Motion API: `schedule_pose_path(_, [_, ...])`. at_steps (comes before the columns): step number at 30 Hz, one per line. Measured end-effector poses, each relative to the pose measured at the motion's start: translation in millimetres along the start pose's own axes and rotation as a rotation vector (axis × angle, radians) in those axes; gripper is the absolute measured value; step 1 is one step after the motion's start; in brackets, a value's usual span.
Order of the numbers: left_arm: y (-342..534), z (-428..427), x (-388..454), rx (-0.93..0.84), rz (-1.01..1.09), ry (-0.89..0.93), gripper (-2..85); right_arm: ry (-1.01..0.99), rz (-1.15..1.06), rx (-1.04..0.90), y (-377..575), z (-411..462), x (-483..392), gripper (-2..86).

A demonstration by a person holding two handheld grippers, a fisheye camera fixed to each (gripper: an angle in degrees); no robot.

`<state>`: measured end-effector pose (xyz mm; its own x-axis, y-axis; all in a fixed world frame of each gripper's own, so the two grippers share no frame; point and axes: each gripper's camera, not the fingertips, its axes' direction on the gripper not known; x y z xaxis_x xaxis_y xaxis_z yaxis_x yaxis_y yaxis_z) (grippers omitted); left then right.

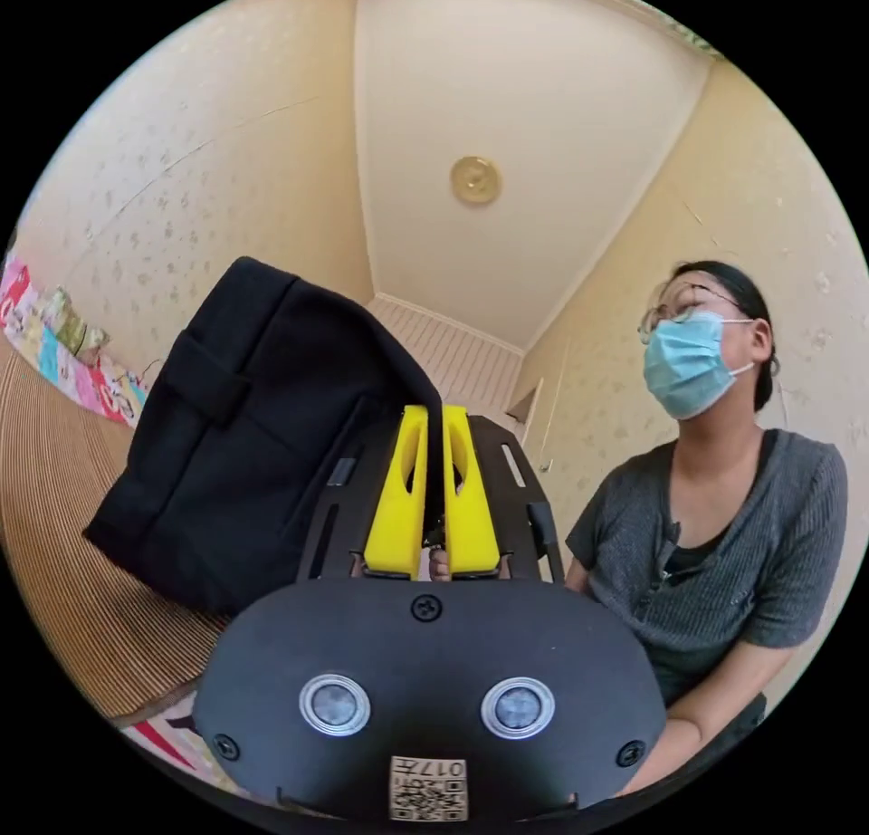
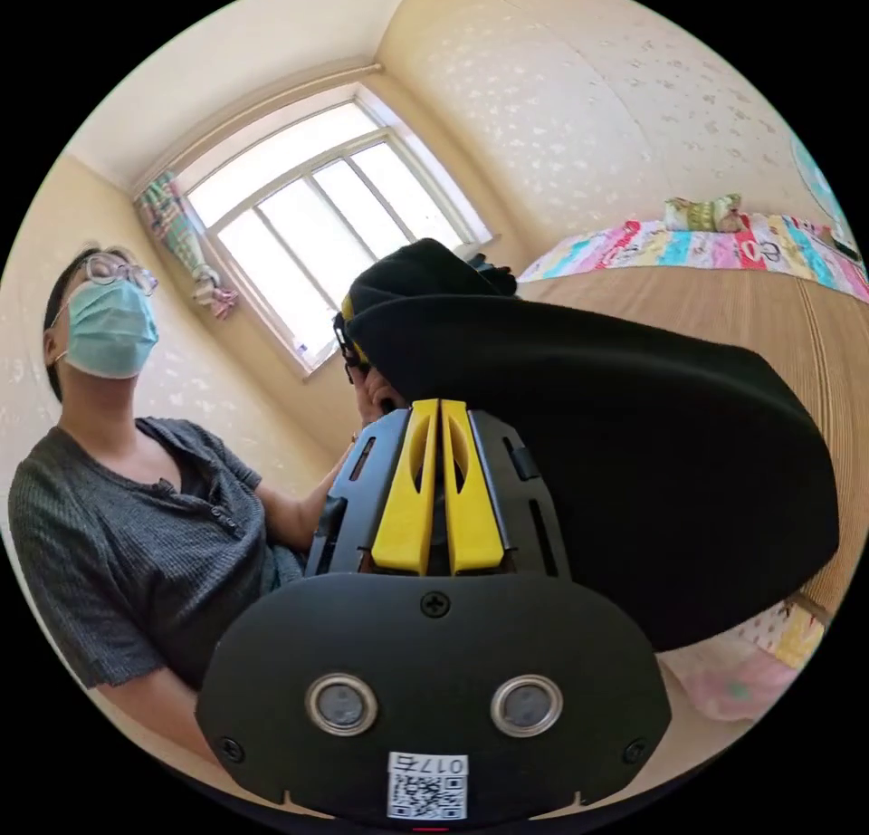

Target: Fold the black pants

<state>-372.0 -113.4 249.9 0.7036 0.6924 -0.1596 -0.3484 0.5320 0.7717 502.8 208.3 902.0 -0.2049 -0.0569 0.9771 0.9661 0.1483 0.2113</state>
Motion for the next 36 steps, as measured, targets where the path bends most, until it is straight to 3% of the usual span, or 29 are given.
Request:
schedule_pose_path(5, [-22, -74, 101, 0.190, 0.360, 0.378, 0.7, -0.212, -0.148, 0.092, -7, -15, -40, 0.5])
schedule_pose_path(9, [-31, -135, 189, 0.396, 0.695, 0.727, 0.7, -0.095, -0.122, 0.058, -11, -9, -50, 0.9])
schedule_pose_path(14, [-45, -157, 293, 0.372, 0.947, 0.932, 0.8, -0.011, -0.091, -0.046, -34, 23, -54, 3.9])
schedule_pose_path(21, [-73, -107, 381, 0.362, 1.025, 1.261, 1.0, -0.283, -0.157, -0.311, -100, 122, -41, 12.1])
schedule_pose_path(23, [-78, -95, 401, 0.364, 1.031, 1.309, 1.1, -0.401, -0.205, -0.483, -121, 173, -34, 14.8])
schedule_pose_path(29, [-105, -76, 492, 0.306, 1.133, 1.422, 1.0, -0.497, -0.263, -0.884, -121, 283, -11, 17.0])
schedule_pose_path(36, [-147, -63, 590, 0.146, 1.284, 1.576, 1.0, -0.807, -0.328, -0.836, -142, 329, -35, 21.4])
